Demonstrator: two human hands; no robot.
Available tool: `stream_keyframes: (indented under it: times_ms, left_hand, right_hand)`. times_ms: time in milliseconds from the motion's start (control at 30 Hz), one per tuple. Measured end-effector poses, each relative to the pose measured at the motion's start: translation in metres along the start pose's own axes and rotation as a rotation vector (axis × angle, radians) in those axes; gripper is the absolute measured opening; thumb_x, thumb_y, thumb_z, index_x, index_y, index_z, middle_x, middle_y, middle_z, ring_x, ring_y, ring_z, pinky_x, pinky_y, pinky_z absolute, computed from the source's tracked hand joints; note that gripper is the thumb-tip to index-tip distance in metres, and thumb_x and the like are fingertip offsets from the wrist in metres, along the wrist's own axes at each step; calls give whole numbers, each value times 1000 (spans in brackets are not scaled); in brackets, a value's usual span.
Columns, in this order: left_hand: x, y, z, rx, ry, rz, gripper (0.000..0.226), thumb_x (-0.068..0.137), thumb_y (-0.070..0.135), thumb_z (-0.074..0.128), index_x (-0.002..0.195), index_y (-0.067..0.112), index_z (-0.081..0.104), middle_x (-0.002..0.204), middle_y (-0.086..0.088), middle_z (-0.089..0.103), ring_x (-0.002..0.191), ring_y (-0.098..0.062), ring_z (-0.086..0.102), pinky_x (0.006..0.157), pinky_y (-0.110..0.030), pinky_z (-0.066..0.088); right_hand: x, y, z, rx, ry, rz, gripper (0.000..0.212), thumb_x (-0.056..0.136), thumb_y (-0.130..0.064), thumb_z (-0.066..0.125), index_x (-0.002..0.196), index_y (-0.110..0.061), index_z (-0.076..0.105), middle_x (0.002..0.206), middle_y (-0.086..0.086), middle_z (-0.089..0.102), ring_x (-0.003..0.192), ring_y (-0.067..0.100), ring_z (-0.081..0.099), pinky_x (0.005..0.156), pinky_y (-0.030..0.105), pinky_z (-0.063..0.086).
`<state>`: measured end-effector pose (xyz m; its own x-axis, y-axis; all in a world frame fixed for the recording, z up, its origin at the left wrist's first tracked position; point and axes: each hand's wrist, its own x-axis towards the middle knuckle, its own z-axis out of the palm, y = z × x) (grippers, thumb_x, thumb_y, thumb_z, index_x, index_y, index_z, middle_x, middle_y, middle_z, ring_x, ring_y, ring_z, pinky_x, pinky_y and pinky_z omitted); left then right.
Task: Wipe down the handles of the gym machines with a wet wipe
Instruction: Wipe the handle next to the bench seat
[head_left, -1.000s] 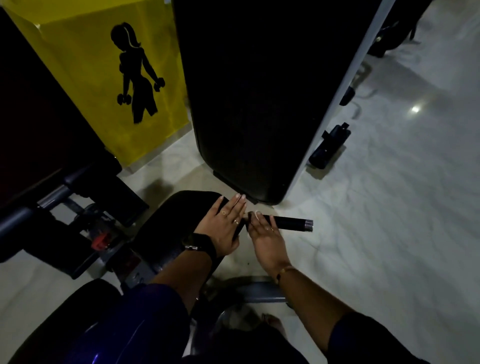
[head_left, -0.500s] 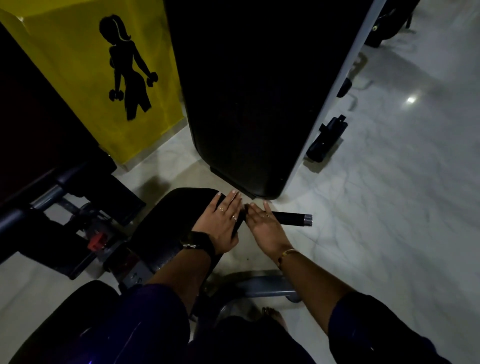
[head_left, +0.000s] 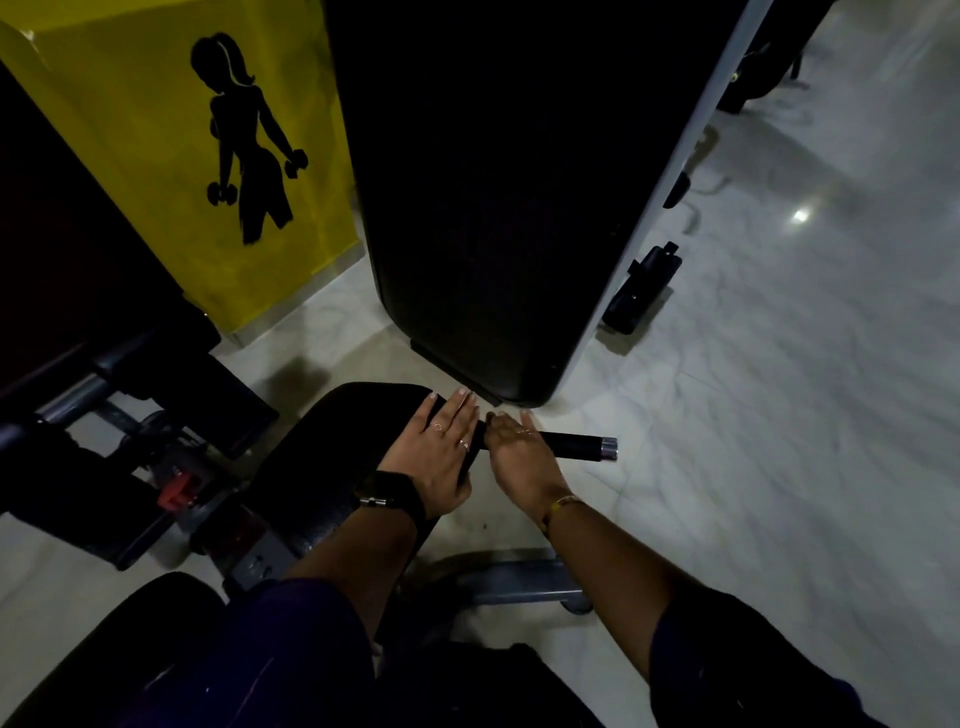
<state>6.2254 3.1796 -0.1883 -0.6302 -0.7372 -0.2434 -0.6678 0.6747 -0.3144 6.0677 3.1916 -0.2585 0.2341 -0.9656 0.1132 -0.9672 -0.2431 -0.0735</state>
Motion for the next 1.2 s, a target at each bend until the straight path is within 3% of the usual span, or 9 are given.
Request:
stream_keyframes:
  times_ms: [67, 200, 333, 467, 600, 800, 967, 1067, 1200]
  left_hand:
    - [0, 0, 1, -4, 4, -1, 79, 94, 49, 26, 155, 5, 1, 162, -14, -8, 149, -29, -13, 118, -49, -8]
    - [0, 1, 1, -15, 14, -1, 79, 95, 49, 26, 154, 4, 1, 162, -15, -7, 149, -29, -12, 118, -50, -8]
    - [0, 0, -2, -13, -13, 0, 80, 95, 50, 25, 154, 4, -2, 162, -15, -8, 149, -30, -11, 118, -50, -8]
    - [0, -1, -2, -8, -11, -1, 80, 94, 50, 26, 154, 4, -1, 162, -15, -7, 149, -29, -11, 118, -50, -7]
    - [0, 2, -1, 7, -26, -11, 77, 96, 49, 24, 154, 5, -1, 162, -14, -6, 149, -29, -12, 118, -50, -8]
    - [-1, 2, -4, 4, -21, -26, 77, 95, 48, 24, 155, 5, -1, 163, -14, -6, 150, -29, -11, 118, -50, -8]
    - [0, 2, -6, -2, -38, -39, 79, 95, 50, 26, 154, 5, -1, 163, -14, -5, 150, -28, -10, 118, -49, -7]
    - [0, 3, -8, 12, -61, -41, 82, 95, 53, 28, 154, 5, -3, 163, -13, -6, 150, -28, -12, 118, -49, -7]
    - [2, 4, -5, 24, -63, -58, 83, 94, 55, 27, 155, 7, -3, 163, -14, -7, 150, -27, -12, 118, -48, -8]
  right_hand:
    - [-15, 6, 2, -86, 46, -105, 57, 64, 4, 71, 120, -4, 65, 125, 14, 64, 118, 27, 60, 106, 47, 29]
    - [-55, 45, -7, -177, 154, -224, 60, 78, 6, 38, 134, -7, 55, 140, 10, 53, 127, 25, 52, 116, 46, 25]
    - [-55, 49, -16, -183, 153, 66, 67, 62, 2, 73, 128, 1, 58, 120, 19, 65, 109, 28, 65, 111, 47, 33]
    - [-10, 13, -11, -24, 68, 234, 51, 72, -7, 72, 121, 3, 62, 97, 19, 71, 90, 29, 69, 103, 49, 42]
    - [-4, -16, 8, -21, 13, 30, 53, 66, 2, 73, 118, 2, 64, 115, 17, 68, 111, 28, 64, 104, 47, 39]
    - [-57, 50, -4, -225, 66, -228, 65, 80, 6, 27, 139, -7, 49, 143, 10, 50, 132, 26, 47, 110, 47, 29]
    - [-49, 50, -15, -221, 62, -21, 56, 70, -1, 71, 125, -1, 61, 122, 16, 65, 113, 29, 63, 106, 52, 34]
    - [-11, 24, -11, -123, -6, 65, 41, 71, 1, 63, 112, 4, 66, 104, 19, 70, 96, 31, 68, 104, 48, 41]
    - [-4, 6, -1, -108, -53, -147, 41, 78, -1, 42, 109, 2, 69, 112, 19, 68, 106, 31, 66, 105, 47, 40]
